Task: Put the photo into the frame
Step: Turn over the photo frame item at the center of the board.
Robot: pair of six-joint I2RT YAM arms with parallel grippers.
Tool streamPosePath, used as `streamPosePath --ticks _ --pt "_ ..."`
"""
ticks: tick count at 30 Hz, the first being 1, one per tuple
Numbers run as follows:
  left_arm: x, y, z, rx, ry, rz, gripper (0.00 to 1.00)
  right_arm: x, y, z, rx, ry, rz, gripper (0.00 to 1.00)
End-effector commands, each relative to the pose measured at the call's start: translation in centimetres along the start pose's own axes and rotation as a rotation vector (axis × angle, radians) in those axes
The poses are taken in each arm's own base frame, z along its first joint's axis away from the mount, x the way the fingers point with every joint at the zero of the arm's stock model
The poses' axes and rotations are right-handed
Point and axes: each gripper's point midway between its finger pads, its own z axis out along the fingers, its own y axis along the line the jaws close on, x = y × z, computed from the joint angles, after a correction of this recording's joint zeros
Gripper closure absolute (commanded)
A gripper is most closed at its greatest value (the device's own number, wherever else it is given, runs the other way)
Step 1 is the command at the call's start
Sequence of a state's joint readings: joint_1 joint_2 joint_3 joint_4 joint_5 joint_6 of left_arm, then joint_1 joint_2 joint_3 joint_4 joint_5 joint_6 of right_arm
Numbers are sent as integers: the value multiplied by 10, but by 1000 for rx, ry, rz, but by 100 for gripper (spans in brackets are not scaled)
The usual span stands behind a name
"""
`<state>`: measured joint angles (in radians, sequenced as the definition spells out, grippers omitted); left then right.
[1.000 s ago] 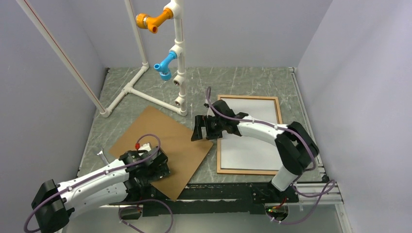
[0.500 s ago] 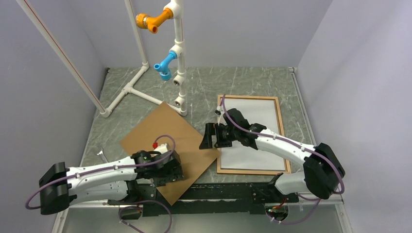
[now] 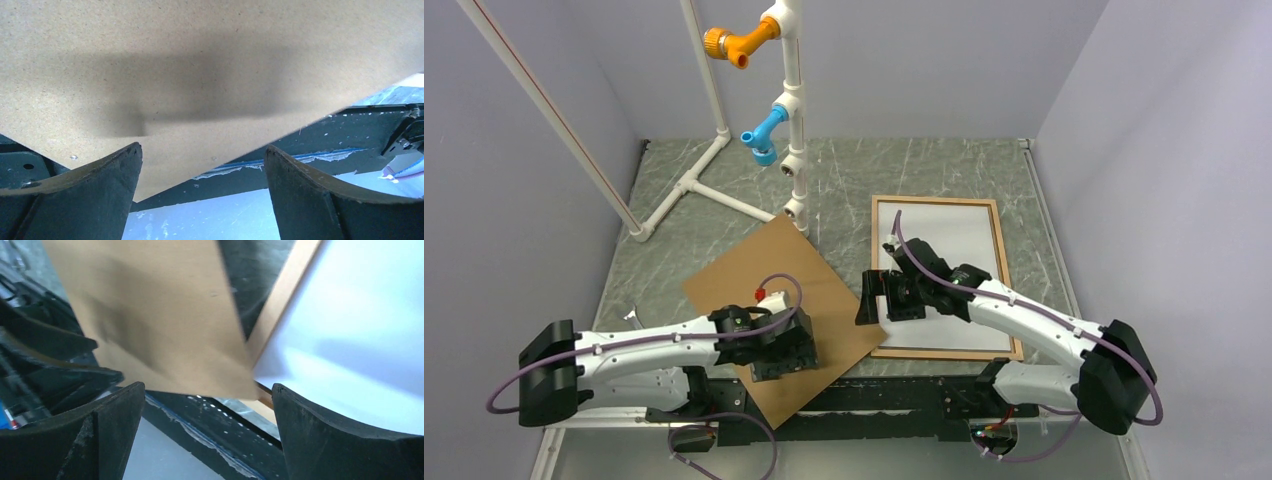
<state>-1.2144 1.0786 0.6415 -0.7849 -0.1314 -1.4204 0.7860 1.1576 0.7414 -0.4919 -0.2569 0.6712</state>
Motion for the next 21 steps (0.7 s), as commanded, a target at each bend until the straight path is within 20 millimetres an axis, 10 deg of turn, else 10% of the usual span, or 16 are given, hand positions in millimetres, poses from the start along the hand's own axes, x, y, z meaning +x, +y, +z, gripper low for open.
streamPosePath --ticks 1,9,21 --pt "-4 6 -4 24 -36 -42 5 -9 -21 0 126 -20 -33 1" --pt "-4 21 -1 55 -55 -91 4 -31 -5 20 11 -15 -53 2" --pt "-4 31 3 3 -60 -72 5 -124 20 45 -214 -34 -95 5"
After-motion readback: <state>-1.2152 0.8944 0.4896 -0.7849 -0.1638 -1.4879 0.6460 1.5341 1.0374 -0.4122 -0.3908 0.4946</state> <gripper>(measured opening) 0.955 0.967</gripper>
